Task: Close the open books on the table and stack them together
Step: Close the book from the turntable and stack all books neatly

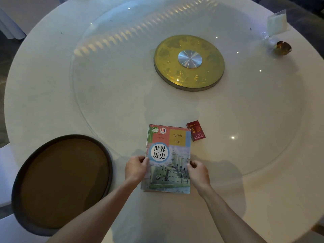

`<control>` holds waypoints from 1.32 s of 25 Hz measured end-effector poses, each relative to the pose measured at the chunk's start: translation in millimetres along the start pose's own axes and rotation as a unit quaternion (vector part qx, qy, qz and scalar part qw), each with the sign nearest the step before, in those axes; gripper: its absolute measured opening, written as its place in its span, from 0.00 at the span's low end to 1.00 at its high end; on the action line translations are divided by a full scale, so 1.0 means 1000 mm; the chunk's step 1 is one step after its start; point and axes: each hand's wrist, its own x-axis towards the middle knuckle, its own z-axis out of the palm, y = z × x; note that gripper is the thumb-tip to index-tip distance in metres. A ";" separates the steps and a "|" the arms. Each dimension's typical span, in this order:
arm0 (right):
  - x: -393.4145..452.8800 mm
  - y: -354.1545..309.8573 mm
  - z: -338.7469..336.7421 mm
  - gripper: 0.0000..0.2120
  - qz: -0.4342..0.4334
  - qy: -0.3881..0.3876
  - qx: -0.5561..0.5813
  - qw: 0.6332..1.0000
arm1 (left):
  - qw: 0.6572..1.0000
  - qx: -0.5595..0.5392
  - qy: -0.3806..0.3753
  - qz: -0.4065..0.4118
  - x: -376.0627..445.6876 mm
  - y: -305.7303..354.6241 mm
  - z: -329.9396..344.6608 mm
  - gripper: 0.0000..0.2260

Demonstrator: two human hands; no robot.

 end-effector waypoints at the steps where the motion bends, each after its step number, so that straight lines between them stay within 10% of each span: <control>1: 0.003 0.001 -0.001 0.09 0.012 -0.011 0.014 1.000 | 1.000 -0.017 -0.003 -0.020 0.002 0.000 0.001 0.13; 33: 0.054 -0.018 -0.047 0.19 -0.068 0.037 -0.086 0.993 | 0.999 -0.037 0.010 -0.012 0.018 0.056 0.045 0.12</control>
